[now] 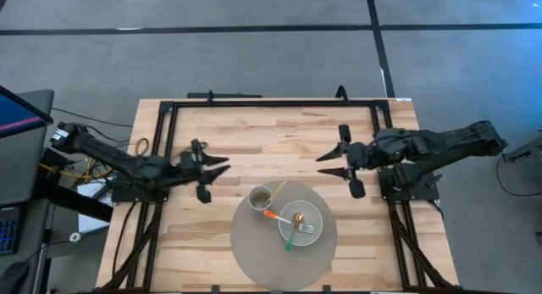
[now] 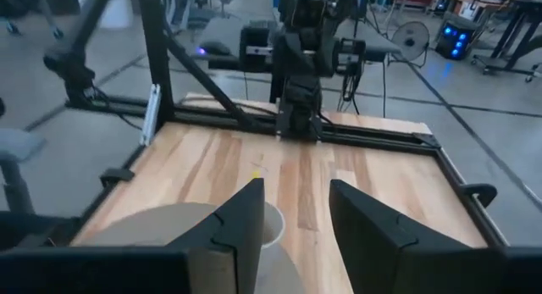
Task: Pick & Place Utensil
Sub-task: Return to Home Position
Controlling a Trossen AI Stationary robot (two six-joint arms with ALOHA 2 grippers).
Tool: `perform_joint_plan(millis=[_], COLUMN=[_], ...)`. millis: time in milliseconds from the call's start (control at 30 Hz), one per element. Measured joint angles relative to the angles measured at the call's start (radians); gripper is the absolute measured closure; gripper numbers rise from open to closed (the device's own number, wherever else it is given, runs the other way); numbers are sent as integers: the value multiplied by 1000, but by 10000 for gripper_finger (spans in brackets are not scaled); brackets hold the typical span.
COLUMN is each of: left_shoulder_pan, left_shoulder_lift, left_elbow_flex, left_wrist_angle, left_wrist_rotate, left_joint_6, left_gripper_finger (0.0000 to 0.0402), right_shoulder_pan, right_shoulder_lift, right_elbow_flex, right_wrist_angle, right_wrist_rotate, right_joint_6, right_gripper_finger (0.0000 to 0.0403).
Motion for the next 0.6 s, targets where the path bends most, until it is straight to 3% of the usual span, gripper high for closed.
perform_joint_plan(millis=[233,433,600], left_shoulder_pan=[-26,-28,-27], left_shoulder_lift=[-260,-436,-474], left_elbow_flex=[0,0,-61], left_wrist_angle=[-275,-506,-480], left_wrist_rotate=[-42,-17,82], left_joint_6=[7,-79,-79], left_gripper_finger=[300,300,300], right_shoulder_pan=[22,25,-4], right_shoulder_lift=[-87,-226,-406], right_elbow_flex=[-14,-147,-257], right_wrist_angle=[-78,-18,-5], right_wrist_rotate=[-3,-3,-3], right_joint_6=[16,-19,-5], right_gripper_finger=[274,275,273])
